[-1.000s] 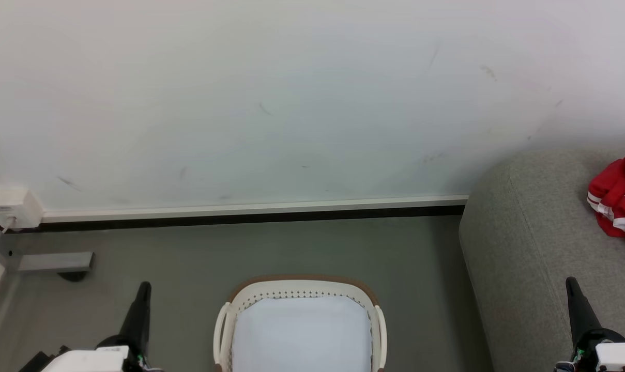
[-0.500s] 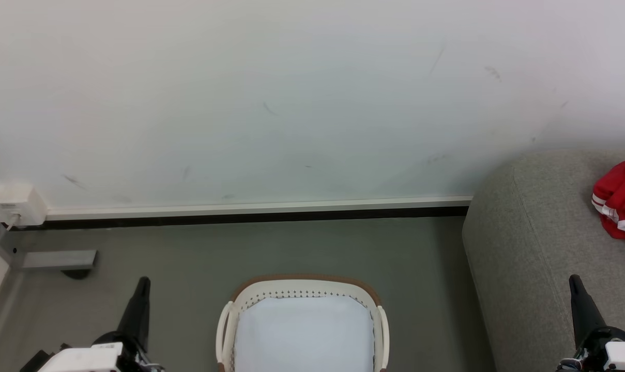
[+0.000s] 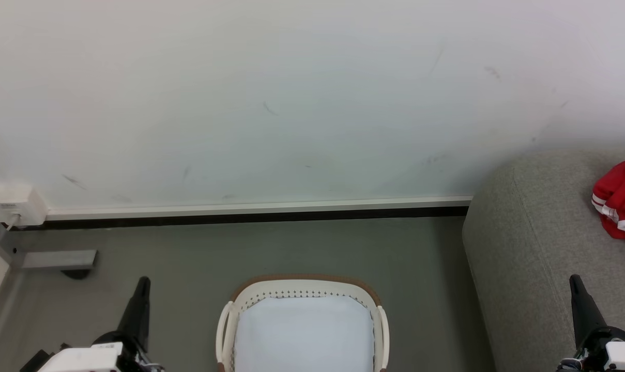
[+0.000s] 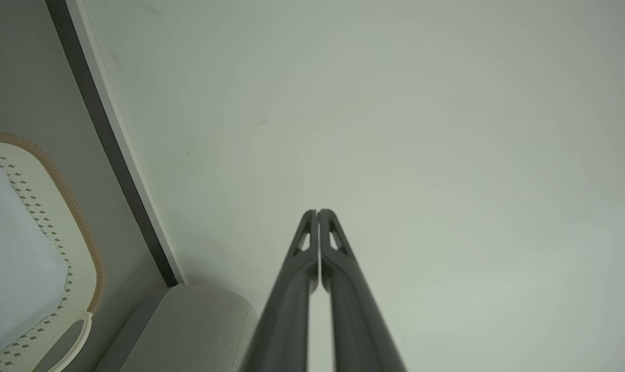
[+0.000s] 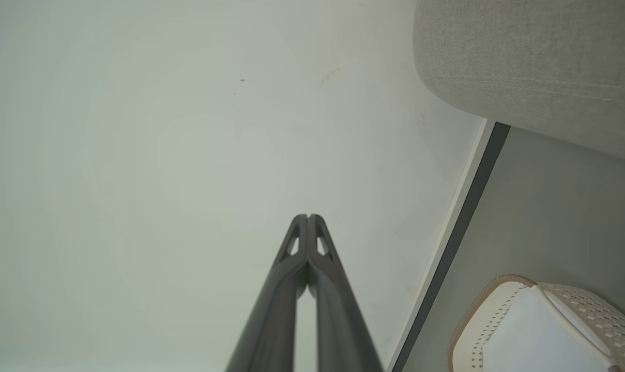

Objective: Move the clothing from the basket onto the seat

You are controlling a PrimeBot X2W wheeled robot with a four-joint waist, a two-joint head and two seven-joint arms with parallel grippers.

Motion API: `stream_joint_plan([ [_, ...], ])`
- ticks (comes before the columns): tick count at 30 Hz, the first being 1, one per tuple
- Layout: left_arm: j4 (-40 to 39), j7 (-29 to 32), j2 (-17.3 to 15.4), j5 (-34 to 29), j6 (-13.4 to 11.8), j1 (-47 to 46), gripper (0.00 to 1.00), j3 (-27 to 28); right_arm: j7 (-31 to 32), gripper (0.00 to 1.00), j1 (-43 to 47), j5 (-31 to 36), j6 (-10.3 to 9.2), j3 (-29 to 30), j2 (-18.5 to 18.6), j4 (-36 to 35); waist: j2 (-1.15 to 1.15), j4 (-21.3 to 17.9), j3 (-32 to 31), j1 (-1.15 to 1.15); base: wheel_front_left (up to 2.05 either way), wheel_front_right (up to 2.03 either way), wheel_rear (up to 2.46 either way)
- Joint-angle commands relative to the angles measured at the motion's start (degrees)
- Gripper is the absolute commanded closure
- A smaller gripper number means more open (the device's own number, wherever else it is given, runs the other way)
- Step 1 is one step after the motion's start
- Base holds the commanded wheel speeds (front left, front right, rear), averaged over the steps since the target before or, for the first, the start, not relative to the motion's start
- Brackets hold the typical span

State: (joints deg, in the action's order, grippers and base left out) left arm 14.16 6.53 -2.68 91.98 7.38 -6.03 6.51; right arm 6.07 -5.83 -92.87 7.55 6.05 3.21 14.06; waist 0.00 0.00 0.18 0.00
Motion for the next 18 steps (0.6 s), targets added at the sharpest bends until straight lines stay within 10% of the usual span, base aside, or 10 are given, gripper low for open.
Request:
stream_joint_plan([
  [1, -0.2, 0.2, -0.4, 0.8, 0.3, -0.5, 1.00, 0.1, 0.4, 1.00, -0.6, 0.2, -0.12, 0.2, 0.0, -0.2, 0.00, 0.0, 0.0, 0.00, 0.00, 0.00, 0.00],
  [18, -0.2, 0.2, -0.4, 0.8, 0.3, -0.5, 1.00, 0.1, 0.3, 1.00, -0.7, 0.3, -0.12, 0.3, -0.1, -0.2, 0.00, 0.0, 0.0, 0.00, 0.00, 0.00, 0.00],
])
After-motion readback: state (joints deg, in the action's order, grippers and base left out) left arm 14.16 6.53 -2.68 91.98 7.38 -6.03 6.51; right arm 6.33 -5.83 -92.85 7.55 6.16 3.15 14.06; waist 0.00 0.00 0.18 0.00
